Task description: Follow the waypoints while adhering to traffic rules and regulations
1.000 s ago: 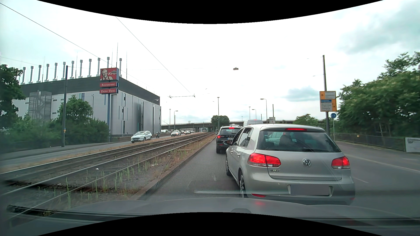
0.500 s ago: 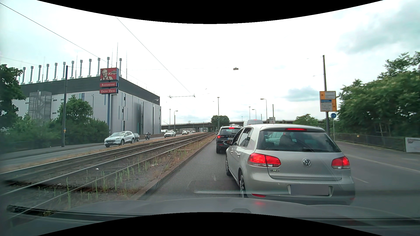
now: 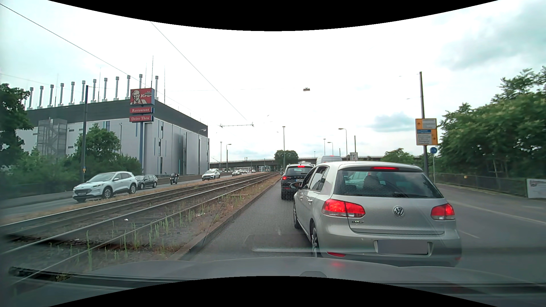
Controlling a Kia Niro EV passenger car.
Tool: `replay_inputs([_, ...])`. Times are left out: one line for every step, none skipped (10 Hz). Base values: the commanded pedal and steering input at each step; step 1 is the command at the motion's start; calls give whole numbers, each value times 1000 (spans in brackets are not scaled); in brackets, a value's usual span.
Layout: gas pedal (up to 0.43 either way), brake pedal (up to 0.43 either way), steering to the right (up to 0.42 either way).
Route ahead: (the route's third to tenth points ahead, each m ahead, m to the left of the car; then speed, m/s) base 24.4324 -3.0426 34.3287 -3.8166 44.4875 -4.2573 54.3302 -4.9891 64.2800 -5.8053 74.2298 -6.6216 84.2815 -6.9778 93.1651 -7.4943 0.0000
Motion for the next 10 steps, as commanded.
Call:
replay_inputs([0, 244, 1])
replay_inputs([0, 244, 1])
replay_inputs([0, 244, 1])
replay_inputs([0, 244, 1])
replay_inputs([0, 244, 1])
replay_inputs([0, 244, 1])
replay_inputs([0, 244, 1])
replay_inputs([0, 244, 1])
replay_inputs([0, 244, 1])
replay_inputs([0, 244, 1])
